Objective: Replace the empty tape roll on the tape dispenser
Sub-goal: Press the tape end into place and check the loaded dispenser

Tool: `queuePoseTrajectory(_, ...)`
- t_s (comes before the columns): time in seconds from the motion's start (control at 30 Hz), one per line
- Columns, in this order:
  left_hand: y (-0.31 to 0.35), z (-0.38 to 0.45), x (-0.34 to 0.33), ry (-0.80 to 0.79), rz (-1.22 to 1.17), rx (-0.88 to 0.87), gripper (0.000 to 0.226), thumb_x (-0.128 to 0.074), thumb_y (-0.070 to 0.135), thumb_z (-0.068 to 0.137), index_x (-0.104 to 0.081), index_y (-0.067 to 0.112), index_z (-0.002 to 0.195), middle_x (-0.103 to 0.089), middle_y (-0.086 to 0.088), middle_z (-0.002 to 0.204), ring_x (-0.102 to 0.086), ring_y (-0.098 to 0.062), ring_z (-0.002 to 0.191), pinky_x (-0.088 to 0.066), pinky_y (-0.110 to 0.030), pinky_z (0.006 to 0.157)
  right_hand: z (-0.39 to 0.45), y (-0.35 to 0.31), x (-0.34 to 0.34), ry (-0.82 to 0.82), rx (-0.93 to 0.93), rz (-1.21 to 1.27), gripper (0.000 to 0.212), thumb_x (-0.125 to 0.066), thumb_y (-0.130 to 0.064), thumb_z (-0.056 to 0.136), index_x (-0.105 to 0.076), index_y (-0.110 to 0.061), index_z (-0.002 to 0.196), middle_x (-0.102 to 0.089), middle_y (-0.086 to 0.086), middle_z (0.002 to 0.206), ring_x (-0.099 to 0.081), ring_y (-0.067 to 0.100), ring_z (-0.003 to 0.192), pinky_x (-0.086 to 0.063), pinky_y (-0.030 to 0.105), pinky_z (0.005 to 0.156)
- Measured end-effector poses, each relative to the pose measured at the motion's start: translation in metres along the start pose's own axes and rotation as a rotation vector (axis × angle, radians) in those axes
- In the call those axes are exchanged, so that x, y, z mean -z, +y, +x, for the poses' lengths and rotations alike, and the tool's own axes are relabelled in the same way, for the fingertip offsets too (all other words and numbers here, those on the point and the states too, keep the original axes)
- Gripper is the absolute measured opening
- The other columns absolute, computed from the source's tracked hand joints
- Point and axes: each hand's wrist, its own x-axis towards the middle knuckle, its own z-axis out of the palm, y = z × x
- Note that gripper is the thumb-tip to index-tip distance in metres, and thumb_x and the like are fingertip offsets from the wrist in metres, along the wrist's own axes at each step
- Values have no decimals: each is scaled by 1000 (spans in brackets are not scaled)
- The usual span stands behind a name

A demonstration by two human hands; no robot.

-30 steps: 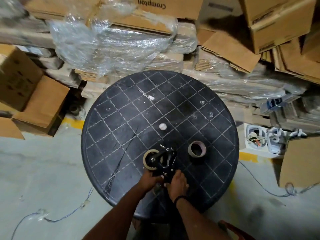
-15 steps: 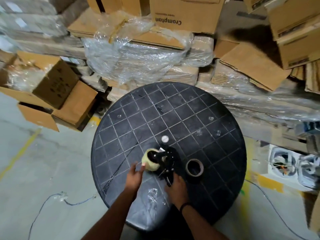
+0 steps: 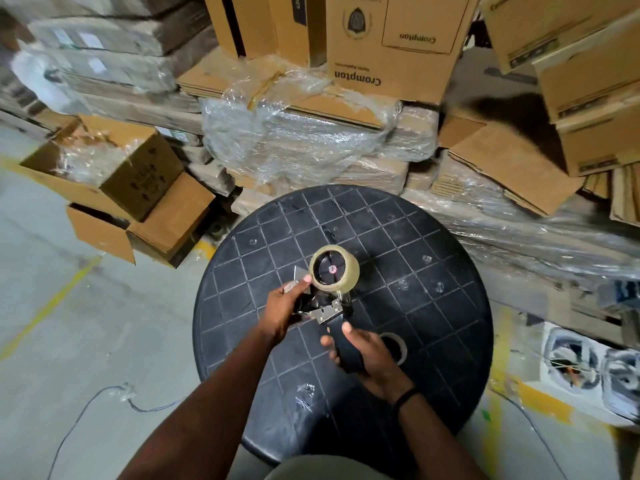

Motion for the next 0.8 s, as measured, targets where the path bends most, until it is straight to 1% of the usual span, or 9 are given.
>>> queuePoseTrajectory(0.1, 5, 1, -9, 80, 52, -55, 47, -81, 41, 78, -73, 0, 98, -76, -20, 91, -71, -22, 69, -56, -31, 59, -1, -12, 0, -7, -19, -1, 51, -59, -37, 97, -61, 9, 118, -70, 28, 105, -66, 28, 73, -53, 31, 61)
queuePoseTrajectory(0.17, 10, 1, -15, 103, 72, -92, 36, -79, 35, 81, -74, 2, 94, -76, -18, 88, -73, -27, 71, -50, -29, 55, -2, -14, -1, 28, -30, -57, 54, -62, -41, 92, -61, 8, 116, -70, 27, 98, -67, 30, 72, -55, 34, 62)
queuePoseTrajectory(0.27, 14, 7, -19, 169, 85, -65, 42, -85, 41, 71, -75, 5, 90, -78, -12, 84, -76, -30, 73, -57, -32, 56, 2, -16, -4, 123, 7, -294, 57, -78, -58, 72, -62, -10, 100, -72, 17, 86, -68, 29, 72, -58, 50, 68)
queuePoseTrajectory(0.33, 18, 8, -23, 285, 132, -46, 57, -87, 58, 57, -74, 9, 82, -77, -7, 74, -75, -23, 65, -59, -32, 53, 7, -20, -7, 231, 59, -677, 74, -87, -64, 56, -59, -20, 108, -70, 2, 100, -67, 19, 88, -58, 51, 84)
queuePoseTrajectory(0.43, 19, 8, -30, 378, 102, -39, 66, -86, 68, 49, -71, 10, 76, -76, -4, 72, -71, -19, 65, -60, -34, 55, 16, -18, -12, 427, 174, -1025, 97, -93, -42, 57, -38, -20, 134, -48, 2, 133, -54, 22, 118, -48, 41, 100)
queuePoseTrajectory(0.53, 19, 6, -28, 252, -65, -13, 47, -87, 51, 66, -73, 11, 86, -77, -6, 84, -69, -20, 73, -63, -42, 69, 21, -21, -16, 607, 287, -1159, 84, -89, -30, 66, -36, -24, 130, -49, 8, 132, -61, 32, 111, -56, 43, 81)
queuePoseTrajectory(0.6, 18, 5, -20, 170, -137, 5, 46, -84, 47, 73, -75, 10, 99, -78, -9, 95, -72, -22, 84, -62, -38, 71, 25, -22, -15, 681, 357, -1233, 77, -87, -28, 69, -39, -23, 128, -52, 7, 127, -64, 30, 105, -57, 41, 74)
queuePoseTrajectory(0.73, 12, 6, -2, 83, -258, 27, 31, -78, 33, 83, -75, 12, 106, -76, -10, 100, -71, -23, 95, -60, -41, 83, 35, -17, -11, 717, 422, -1348, 80, -85, -32, 69, -41, -22, 136, -60, 7, 124, -61, 27, 111, -53, 44, 87)
queuePoseTrajectory(0.8, 7, 6, 5, 45, -307, 28, 28, -76, 24, 84, -74, 14, 111, -75, -12, 107, -70, -24, 98, -59, -42, 87, 41, -15, -9, 666, 369, -1324, 92, -83, -29, 71, -31, -22, 146, -59, 8, 131, -60, 28, 116, -53, 44, 90)
